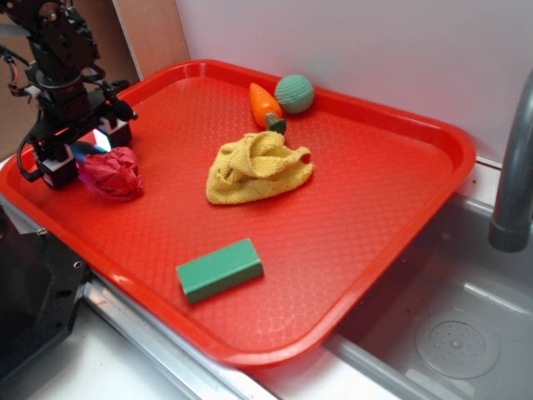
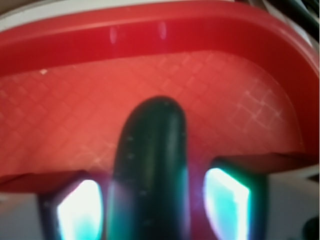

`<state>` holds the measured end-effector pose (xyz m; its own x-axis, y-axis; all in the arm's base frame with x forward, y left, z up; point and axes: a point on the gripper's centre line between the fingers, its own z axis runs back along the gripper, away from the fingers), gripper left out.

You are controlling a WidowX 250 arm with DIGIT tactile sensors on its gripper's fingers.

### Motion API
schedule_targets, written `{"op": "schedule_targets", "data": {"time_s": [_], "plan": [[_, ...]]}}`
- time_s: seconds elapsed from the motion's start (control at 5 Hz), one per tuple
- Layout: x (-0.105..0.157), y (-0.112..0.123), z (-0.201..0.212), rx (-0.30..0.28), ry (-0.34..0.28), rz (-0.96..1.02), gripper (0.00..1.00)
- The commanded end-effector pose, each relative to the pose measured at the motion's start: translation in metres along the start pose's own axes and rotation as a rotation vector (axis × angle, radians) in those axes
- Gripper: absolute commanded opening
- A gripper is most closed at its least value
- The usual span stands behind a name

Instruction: Grab the plastic pickle.

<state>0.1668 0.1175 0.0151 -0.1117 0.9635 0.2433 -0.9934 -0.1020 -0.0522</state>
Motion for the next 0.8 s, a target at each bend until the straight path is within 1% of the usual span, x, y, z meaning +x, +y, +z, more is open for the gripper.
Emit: {"op": "schedule_targets", "data": {"time_s": [0.0,0.2,0.4,0.6], "plan": [[-0.001,0.003,0.010,-0.049,0.015,-0.043,0.00],[-0.001,-0.005,0.033,-0.068,0.048,-0.212,0.00],[-0.004,-0.020,0.073,-0.114,0.099,-0.455,0.00],[-0.019,-0.032,0.102,-0.130,0.125,-0.706,0.00]]}}
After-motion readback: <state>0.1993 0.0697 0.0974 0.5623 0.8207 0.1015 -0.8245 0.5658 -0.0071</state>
